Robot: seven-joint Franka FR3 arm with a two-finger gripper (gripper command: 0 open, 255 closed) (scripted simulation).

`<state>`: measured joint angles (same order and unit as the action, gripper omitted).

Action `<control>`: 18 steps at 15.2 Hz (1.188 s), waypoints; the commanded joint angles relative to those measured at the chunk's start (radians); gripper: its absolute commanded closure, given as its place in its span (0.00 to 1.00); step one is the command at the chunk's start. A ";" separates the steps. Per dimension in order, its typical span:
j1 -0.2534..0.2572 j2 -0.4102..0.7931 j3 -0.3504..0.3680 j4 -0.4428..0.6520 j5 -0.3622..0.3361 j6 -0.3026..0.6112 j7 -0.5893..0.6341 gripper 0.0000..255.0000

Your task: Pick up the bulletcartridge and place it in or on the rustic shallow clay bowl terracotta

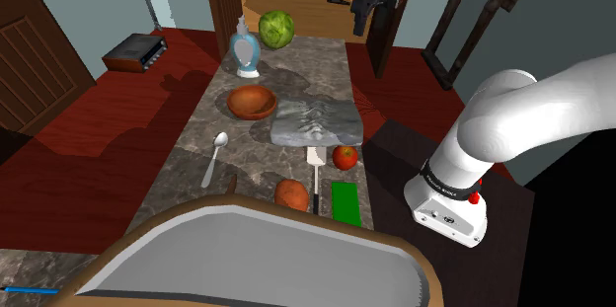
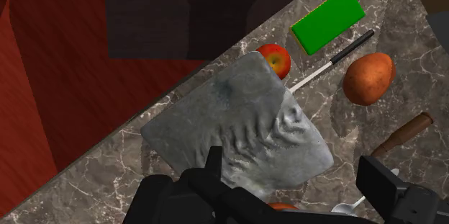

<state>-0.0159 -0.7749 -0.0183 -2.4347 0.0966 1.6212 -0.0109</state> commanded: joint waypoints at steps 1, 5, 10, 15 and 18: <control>0.000 0.000 0.000 0.000 0.000 0.000 0.000 0.00; 0.011 -0.020 0.102 -0.086 0.064 0.078 0.152 0.00; 0.031 0.007 0.240 -0.155 0.150 0.191 0.342 0.00; 0.043 0.096 0.386 -0.178 0.225 0.321 0.532 0.00; 0.038 0.178 0.476 -0.169 0.254 0.405 0.649 0.00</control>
<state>0.0222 -0.6132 0.4301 -2.6006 0.3395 2.0019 0.5975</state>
